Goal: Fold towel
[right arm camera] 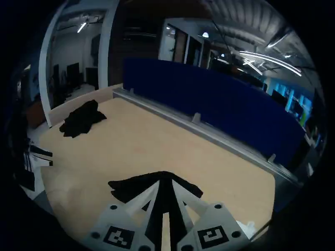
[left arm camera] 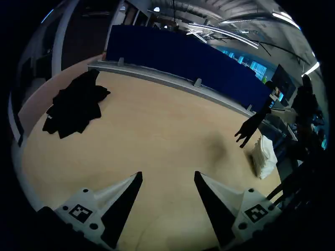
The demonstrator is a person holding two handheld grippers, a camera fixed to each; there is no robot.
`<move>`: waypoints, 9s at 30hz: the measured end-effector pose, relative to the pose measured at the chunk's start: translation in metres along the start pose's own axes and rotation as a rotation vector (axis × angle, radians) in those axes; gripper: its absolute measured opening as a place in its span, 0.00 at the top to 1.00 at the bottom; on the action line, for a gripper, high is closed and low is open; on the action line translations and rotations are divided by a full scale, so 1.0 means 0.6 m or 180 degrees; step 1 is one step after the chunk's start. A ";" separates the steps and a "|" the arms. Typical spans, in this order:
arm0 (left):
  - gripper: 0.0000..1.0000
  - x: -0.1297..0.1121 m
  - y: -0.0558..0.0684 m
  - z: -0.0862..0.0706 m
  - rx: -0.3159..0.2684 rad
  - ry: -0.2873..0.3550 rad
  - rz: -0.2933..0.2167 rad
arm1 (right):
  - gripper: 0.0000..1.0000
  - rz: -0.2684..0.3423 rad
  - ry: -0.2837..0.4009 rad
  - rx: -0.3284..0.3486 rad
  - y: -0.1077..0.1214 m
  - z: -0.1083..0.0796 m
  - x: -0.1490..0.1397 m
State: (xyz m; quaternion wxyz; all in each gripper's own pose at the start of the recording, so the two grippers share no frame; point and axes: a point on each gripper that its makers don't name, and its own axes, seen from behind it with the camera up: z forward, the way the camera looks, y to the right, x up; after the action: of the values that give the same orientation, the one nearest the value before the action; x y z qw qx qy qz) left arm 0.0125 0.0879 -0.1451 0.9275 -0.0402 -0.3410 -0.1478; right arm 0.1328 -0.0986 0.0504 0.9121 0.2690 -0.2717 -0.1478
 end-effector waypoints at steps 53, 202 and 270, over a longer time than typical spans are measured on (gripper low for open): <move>0.08 -0.008 0.090 0.034 -0.0142 -0.0172 0.0223 | 0.94 0.0667 -0.0393 -0.0865 0.310 -0.184 -0.234; 0.08 0.003 0.062 0.014 -0.0040 -0.0080 0.0198 | 0.00 0.1214 -0.0087 -0.1304 0.246 -0.123 -0.300; 0.09 0.239 -0.067 0.083 0.0355 0.2311 0.1184 | 0.00 0.0627 0.1031 -0.1440 -0.036 -0.052 -0.055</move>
State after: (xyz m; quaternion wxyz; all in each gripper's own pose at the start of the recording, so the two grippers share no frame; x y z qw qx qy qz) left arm 0.0734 0.0229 -0.0159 0.9992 0.0040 0.0141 0.0365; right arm 0.1212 -0.0897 0.0021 0.9904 0.0513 -0.1075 -0.0704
